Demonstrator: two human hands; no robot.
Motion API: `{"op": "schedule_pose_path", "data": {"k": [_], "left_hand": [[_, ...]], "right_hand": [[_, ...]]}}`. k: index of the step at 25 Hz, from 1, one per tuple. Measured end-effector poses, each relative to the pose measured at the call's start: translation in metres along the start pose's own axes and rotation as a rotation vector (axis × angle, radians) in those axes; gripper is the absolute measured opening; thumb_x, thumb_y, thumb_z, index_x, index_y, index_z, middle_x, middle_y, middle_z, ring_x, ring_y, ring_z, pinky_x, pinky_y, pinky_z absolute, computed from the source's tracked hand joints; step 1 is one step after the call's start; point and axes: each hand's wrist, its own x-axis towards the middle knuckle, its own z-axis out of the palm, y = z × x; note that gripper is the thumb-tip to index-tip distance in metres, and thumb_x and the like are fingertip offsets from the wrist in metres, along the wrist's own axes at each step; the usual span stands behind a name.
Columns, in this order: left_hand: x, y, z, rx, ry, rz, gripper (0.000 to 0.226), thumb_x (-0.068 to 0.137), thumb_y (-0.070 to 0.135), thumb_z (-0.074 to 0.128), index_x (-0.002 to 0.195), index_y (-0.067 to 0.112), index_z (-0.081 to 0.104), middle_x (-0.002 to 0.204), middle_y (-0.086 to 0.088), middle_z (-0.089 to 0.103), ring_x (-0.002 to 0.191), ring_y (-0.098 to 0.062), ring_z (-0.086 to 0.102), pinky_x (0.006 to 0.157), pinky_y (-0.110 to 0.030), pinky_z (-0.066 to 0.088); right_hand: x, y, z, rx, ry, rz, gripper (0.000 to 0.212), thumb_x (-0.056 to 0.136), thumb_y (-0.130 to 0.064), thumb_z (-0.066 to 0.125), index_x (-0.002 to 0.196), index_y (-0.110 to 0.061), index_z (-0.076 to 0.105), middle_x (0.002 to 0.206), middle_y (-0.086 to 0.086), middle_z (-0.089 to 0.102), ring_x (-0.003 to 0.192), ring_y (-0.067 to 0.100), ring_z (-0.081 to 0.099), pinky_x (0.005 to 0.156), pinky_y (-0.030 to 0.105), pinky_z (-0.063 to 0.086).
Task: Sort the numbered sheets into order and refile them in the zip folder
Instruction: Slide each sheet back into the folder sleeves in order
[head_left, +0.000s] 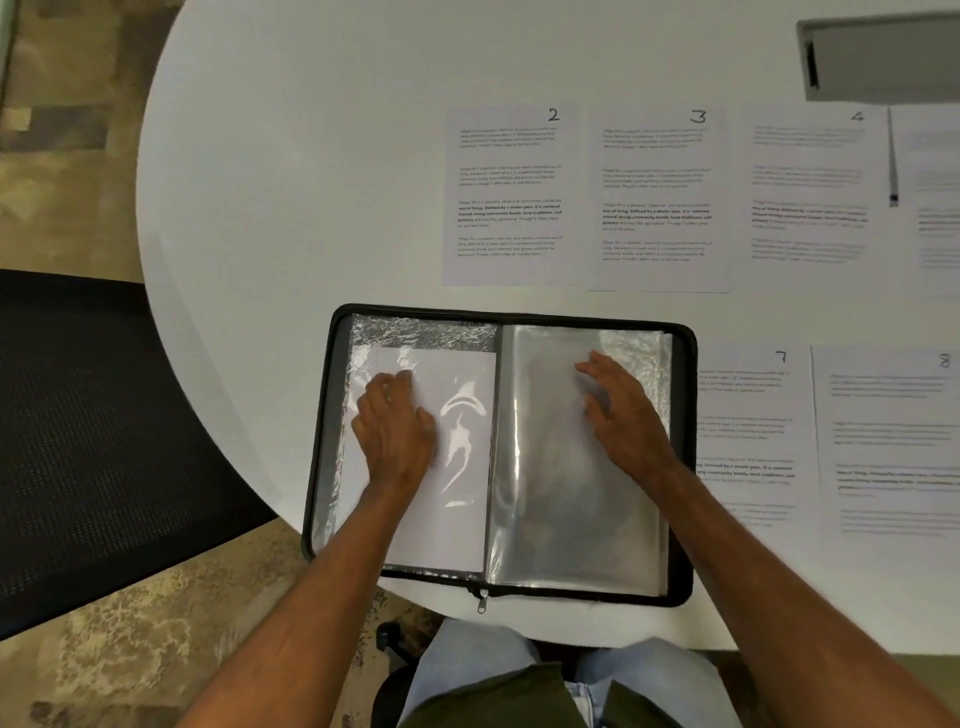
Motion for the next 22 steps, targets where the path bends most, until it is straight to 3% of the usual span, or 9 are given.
{"op": "schedule_pose_path", "data": {"k": [6,11,17,22], "left_hand": [[0.038,0.060,0.001,-0.103,0.020,0.122,0.047,0.087,0.016,0.062,0.133,0.018,0.053,0.139,-0.011,0.047,0.124,-0.033,0.047,0.099,-0.049,0.040],[0.094,0.092,-0.009,-0.156,0.069,0.190,0.054,0.093,0.022,0.062,0.145,0.014,0.049,0.145,-0.013,0.046,0.129,-0.033,0.045,0.106,-0.051,0.040],[0.155,0.116,-0.014,-0.227,0.007,0.157,0.061,0.097,0.031,0.061,0.150,0.011,0.038,0.149,-0.012,0.043,0.135,-0.032,0.041,0.109,-0.050,0.038],[0.187,0.129,-0.008,-0.171,0.021,0.114,0.065,0.095,0.042,0.063,0.146,0.011,0.038,0.147,-0.012,0.040,0.132,-0.033,0.039,0.106,-0.052,0.038]], "right_hand": [[0.029,-0.005,-0.022,0.093,0.054,0.032,0.047,0.104,-0.011,0.054,0.147,-0.029,0.049,0.160,-0.006,0.039,0.147,0.006,0.033,0.117,0.015,0.023],[0.076,-0.027,-0.027,0.099,0.134,0.020,0.047,0.104,-0.011,0.054,0.149,-0.021,0.048,0.158,-0.004,0.042,0.141,0.000,0.033,0.109,-0.001,0.018],[0.144,-0.042,-0.018,-0.057,0.167,0.021,0.058,0.103,-0.025,0.057,0.157,-0.015,0.038,0.165,0.003,0.034,0.153,0.019,0.027,0.125,0.035,0.024],[0.190,-0.052,-0.003,-0.329,0.078,-0.050,0.080,0.104,-0.044,0.053,0.163,-0.007,0.014,0.171,0.012,0.009,0.159,0.025,0.006,0.129,0.039,0.007]]}}
